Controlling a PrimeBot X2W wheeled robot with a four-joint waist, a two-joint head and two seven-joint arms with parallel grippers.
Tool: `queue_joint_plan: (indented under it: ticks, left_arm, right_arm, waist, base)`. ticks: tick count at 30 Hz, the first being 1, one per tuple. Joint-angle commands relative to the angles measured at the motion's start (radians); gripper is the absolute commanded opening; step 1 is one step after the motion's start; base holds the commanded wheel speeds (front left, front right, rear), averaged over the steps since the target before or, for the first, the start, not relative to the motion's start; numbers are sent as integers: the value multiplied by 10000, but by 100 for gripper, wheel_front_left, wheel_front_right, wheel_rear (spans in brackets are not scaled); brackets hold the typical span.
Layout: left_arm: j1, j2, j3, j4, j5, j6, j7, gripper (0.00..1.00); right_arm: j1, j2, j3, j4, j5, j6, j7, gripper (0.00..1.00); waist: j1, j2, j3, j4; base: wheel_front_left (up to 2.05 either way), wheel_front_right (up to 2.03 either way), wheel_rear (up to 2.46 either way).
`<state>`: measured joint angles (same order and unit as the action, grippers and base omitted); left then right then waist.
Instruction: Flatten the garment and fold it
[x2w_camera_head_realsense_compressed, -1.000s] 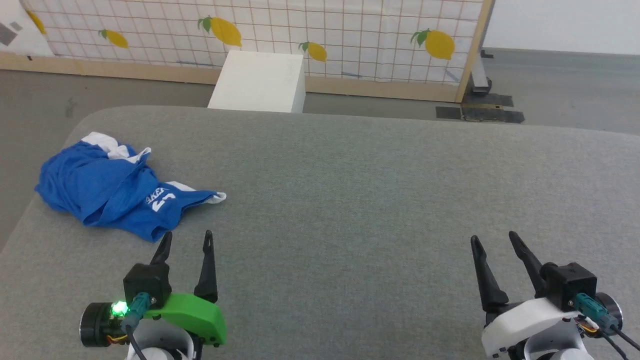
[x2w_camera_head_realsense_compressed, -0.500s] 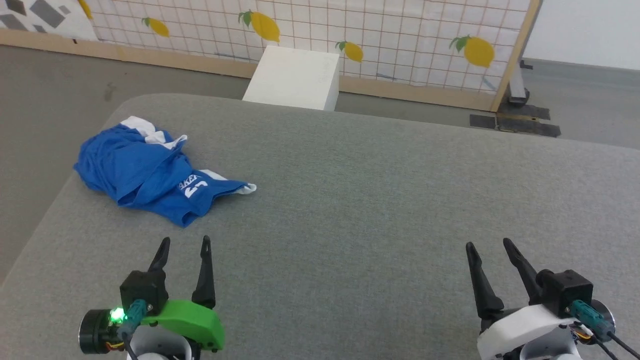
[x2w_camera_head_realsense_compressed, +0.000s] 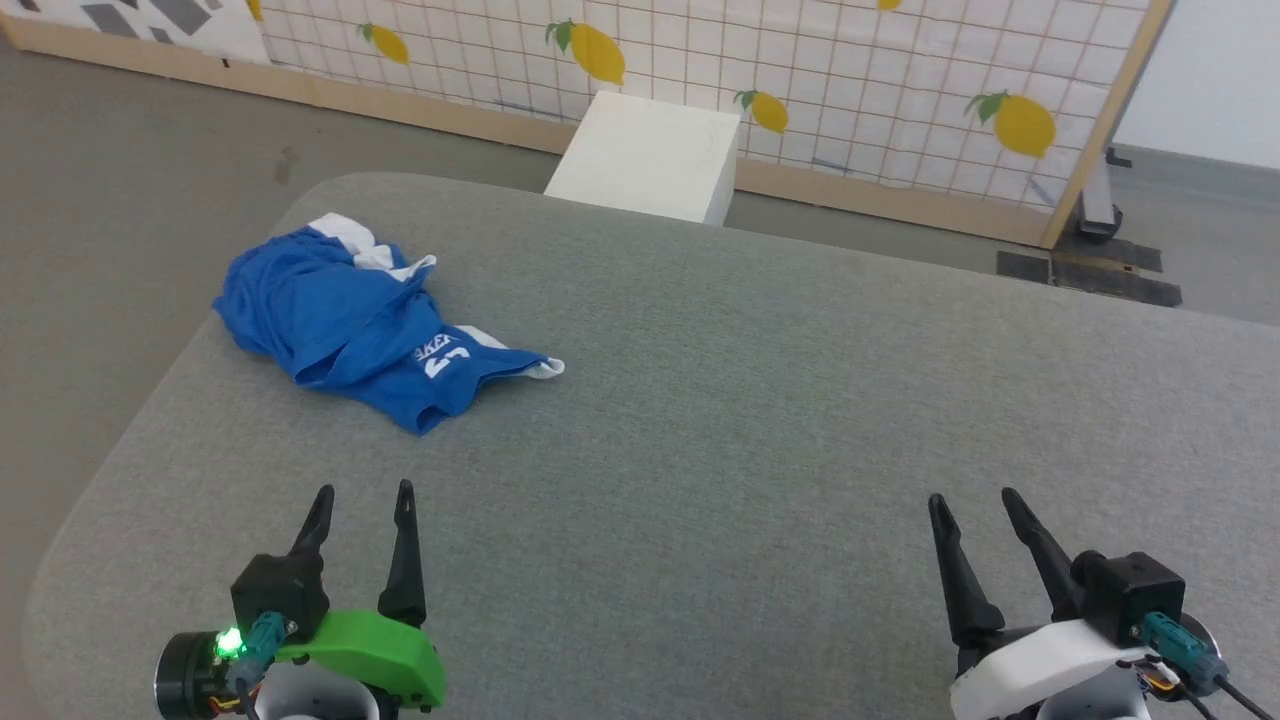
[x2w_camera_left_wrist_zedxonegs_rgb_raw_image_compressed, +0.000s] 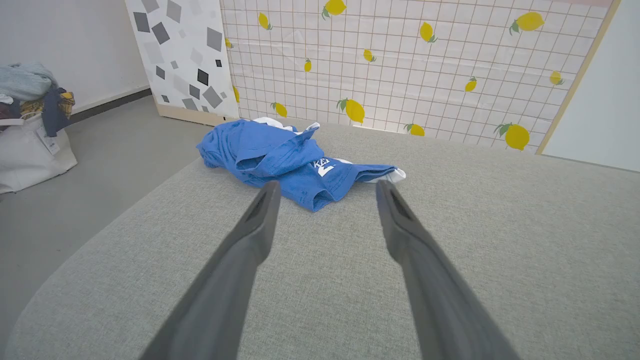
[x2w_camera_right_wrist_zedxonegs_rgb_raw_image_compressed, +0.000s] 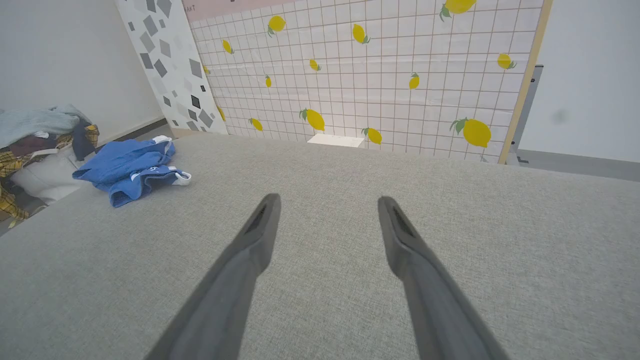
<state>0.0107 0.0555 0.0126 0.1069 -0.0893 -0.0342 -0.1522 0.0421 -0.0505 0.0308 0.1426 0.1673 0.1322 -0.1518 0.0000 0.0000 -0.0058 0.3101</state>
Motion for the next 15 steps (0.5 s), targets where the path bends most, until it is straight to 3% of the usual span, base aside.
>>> queue_joint_plan:
  ticks: [1,15]
  left_arm:
    - [174,-33,8,48,-98,-14,-124,100]
    - [241,-39,11,196,-265,-39,-411,100]
  right_arm:
    - [102,2,32,78,125,-9,-122,100]
    - [118,2,121,364,401,-11,-411,100]
  waist:
    - [0,0,-26,104]
    - [0,0,-3,577]
  base:
    - [0,0,0]
    - [0,0,0]
